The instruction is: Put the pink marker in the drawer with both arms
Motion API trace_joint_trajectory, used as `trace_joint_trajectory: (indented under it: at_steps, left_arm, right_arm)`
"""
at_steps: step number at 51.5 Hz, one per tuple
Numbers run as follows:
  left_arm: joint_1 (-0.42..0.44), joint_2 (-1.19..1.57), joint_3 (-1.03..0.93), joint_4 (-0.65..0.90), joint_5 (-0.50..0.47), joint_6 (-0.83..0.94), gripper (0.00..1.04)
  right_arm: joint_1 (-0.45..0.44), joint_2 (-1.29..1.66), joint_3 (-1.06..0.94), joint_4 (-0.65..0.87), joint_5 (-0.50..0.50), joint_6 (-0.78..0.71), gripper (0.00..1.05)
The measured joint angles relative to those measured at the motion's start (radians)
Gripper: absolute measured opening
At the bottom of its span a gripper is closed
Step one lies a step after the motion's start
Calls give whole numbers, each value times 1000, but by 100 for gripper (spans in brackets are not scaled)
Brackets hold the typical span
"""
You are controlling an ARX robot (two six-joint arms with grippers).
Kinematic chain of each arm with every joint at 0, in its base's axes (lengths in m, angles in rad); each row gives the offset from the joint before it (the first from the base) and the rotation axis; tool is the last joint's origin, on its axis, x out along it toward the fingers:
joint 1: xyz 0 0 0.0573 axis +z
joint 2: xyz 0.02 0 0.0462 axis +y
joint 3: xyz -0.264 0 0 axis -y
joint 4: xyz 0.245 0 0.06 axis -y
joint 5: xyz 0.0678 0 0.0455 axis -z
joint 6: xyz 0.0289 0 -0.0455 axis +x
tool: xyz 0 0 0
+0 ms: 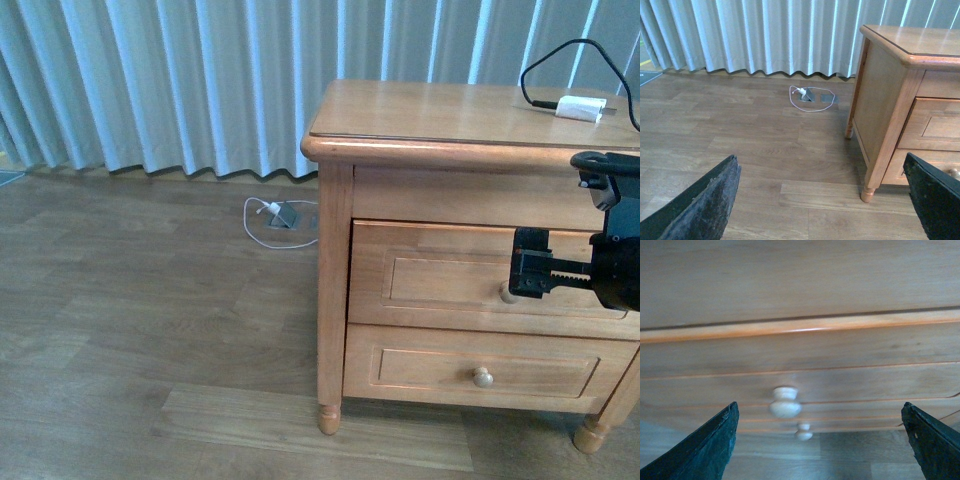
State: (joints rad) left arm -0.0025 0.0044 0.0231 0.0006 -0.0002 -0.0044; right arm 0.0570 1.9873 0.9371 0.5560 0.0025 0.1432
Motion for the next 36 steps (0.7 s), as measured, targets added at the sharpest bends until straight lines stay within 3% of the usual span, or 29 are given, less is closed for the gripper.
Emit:
trace_joint_trajectory:
  at_steps: [18, 36]
  left_arm:
    - [0, 0, 0, 0, 0, 0, 99]
    - [0, 0, 0, 0, 0, 0, 99]
  right_arm:
    - [9, -489, -285, -204, -140, -5, 96]
    - [-56, -1186, -406, -662, -298, 16, 96]
